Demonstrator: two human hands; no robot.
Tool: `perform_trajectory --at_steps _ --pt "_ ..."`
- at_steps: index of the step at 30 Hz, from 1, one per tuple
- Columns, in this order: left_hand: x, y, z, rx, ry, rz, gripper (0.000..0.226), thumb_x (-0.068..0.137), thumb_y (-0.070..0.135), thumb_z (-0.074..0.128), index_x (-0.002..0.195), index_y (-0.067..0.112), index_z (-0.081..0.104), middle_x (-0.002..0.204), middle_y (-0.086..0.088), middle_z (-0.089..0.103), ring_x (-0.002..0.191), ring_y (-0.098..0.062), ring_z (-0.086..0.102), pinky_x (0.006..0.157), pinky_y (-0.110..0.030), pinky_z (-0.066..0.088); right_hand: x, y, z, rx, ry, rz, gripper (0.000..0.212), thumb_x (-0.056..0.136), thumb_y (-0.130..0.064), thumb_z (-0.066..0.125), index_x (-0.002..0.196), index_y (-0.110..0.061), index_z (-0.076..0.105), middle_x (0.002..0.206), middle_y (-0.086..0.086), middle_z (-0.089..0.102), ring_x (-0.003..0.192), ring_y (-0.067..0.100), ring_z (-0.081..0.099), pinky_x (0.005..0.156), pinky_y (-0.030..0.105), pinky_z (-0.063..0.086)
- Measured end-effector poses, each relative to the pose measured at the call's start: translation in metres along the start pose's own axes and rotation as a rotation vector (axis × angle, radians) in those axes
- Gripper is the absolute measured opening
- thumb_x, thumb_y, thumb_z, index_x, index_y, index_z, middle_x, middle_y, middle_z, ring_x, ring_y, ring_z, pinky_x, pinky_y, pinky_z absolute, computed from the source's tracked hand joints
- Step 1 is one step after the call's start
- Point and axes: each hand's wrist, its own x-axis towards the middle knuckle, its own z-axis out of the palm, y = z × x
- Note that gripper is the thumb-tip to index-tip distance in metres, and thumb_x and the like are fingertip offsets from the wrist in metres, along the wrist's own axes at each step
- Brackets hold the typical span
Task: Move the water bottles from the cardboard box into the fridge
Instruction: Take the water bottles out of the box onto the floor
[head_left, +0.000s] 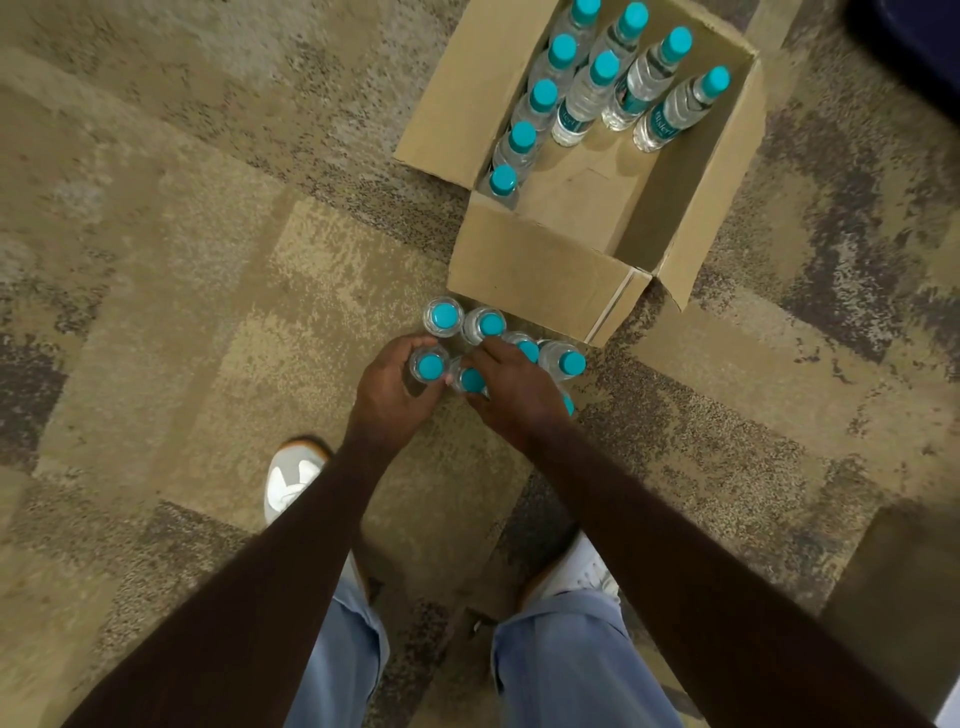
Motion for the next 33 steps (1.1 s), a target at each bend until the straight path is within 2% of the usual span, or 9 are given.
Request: perform_trajectory --at_steps 4,7,9,14,19,22,24,28,33 --pt "0.001 0.014 -0.001 -0.009 0.049 0.031 0.037 0.093 0.028 0.067 0.125 0.011 0.062 0.12 0.001 0.067 0.112 -0.01 0.064 0.095 -0.037 0.056 -0.003 -0.003 -0.003 0.065 -0.009 0.021 0.05 0.09 -0.031 0.07 0.135 -0.018 0.054 0.136 0.002 0.055 0.12 0.02 0.055 0.093 0.039 0.053" --pt "0.008 0.026 -0.002 0.025 0.146 0.102 0.026 0.095 0.013 0.065 0.121 0.006 0.066 0.121 -0.004 0.067 0.116 -0.013 0.063 0.097 -0.042 0.054 -0.004 -0.006 -0.013 0.121 0.032 0.007 0.049 0.091 -0.036 0.067 0.135 -0.018 0.055 0.135 0.003 0.057 0.12 0.02 0.054 0.092 0.036 0.051" --pt "0.014 0.036 -0.001 0.028 0.187 0.174 0.023 0.095 0.006 0.063 0.118 0.002 0.067 0.121 -0.007 0.068 0.118 -0.016 0.063 0.099 -0.044 0.053 -0.002 -0.008 -0.023 0.19 0.093 0.002 0.044 0.091 -0.034 0.067 0.13 -0.016 0.061 0.129 0.003 0.061 0.116 0.02 0.056 0.092 0.036 0.05" --pt "0.04 0.071 0.012 -0.022 0.231 0.226 0.028 0.095 0.009 0.06 0.122 0.002 0.066 0.125 -0.008 0.066 0.121 -0.019 0.062 0.1 -0.049 0.052 0.013 -0.003 -0.056 0.371 0.367 0.042 0.026 0.089 -0.026 0.071 0.113 -0.016 0.068 0.109 -0.001 0.066 0.102 0.015 0.06 0.088 0.033 0.051" --pt "0.082 0.097 0.03 -0.029 0.259 0.1 0.043 0.096 0.021 0.058 0.136 0.006 0.06 0.134 -0.009 0.064 0.125 -0.019 0.06 0.103 -0.046 0.052 0.041 0.012 -0.083 0.416 0.533 0.077 0.025 0.088 -0.021 0.073 0.111 -0.013 0.068 0.105 -0.001 0.067 0.091 0.011 0.063 0.078 0.037 0.057" --pt "0.13 0.125 0.065 0.071 0.229 0.014 0.051 0.092 0.029 0.05 0.138 0.008 0.059 0.132 -0.009 0.066 0.122 -0.021 0.062 0.101 -0.044 0.053 0.071 0.058 -0.109 0.423 0.6 0.142 0.024 0.089 -0.022 0.07 0.111 -0.013 0.068 0.101 -0.002 0.066 0.088 0.009 0.063 0.07 0.037 0.059" --pt "0.145 0.136 0.067 0.165 0.231 0.012 0.048 0.091 0.024 0.053 0.137 0.009 0.059 0.128 -0.009 0.067 0.119 -0.023 0.062 0.101 -0.043 0.053 0.083 0.067 -0.116 0.384 0.64 0.144 0.023 0.089 -0.022 0.07 0.111 -0.014 0.068 0.101 -0.003 0.066 0.087 0.008 0.063 0.066 0.035 0.059" --pt "0.171 0.137 0.059 0.401 0.228 0.05 0.046 0.093 0.013 0.061 0.139 0.013 0.057 0.13 -0.007 0.065 0.119 -0.024 0.061 0.101 -0.039 0.051 0.113 0.067 -0.127 0.323 0.637 0.131 0.024 0.089 -0.025 0.068 0.111 -0.016 0.067 0.101 -0.004 0.067 0.086 0.006 0.061 0.07 0.034 0.058" --pt "0.183 0.134 0.058 0.595 0.07 0.136 0.042 0.096 0.009 0.055 0.137 0.016 0.057 0.127 -0.012 0.066 0.113 -0.031 0.063 0.094 -0.043 0.053 0.151 0.08 -0.132 0.298 0.525 0.142 0.031 0.091 -0.022 0.067 0.121 -0.017 0.066 0.117 -0.002 0.067 0.1 0.009 0.062 0.085 0.034 0.057"
